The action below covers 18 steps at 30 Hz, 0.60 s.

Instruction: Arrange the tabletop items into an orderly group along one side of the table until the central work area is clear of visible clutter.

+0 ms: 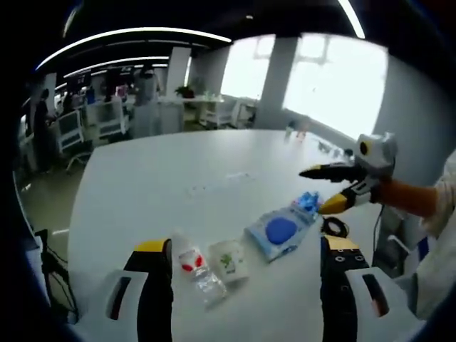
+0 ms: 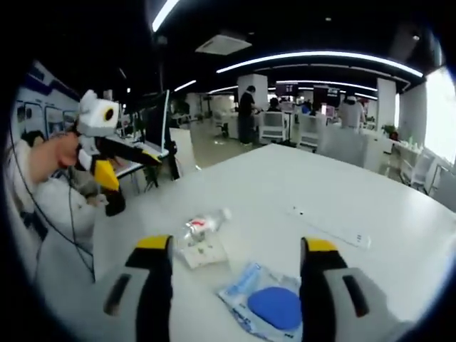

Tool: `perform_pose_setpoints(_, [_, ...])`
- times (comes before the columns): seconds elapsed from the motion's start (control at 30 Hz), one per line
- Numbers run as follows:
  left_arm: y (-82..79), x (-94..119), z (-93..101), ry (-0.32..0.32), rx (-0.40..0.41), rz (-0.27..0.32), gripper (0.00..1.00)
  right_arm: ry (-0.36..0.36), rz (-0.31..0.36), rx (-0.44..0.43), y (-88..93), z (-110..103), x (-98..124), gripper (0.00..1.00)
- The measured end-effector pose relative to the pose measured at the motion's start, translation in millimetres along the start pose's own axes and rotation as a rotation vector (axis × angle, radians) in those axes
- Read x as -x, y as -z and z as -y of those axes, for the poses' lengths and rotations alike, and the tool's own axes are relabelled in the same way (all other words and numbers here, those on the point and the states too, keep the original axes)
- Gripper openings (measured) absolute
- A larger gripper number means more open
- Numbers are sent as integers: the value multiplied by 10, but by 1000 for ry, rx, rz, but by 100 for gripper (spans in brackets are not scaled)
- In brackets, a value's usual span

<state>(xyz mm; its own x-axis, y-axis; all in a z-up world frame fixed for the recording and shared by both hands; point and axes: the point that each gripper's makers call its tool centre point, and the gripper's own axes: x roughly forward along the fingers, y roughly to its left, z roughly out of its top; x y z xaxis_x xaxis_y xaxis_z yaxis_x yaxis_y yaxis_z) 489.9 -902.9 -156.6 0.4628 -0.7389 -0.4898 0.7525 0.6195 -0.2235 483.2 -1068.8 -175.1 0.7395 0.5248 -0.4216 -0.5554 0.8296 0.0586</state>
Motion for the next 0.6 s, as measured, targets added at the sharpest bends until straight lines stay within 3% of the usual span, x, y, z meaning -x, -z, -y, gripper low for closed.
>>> perform_pose_setpoints(0.6, [304,400,-124,-21,47,15,80,-126,-66,85,-12,-262,-560,69])
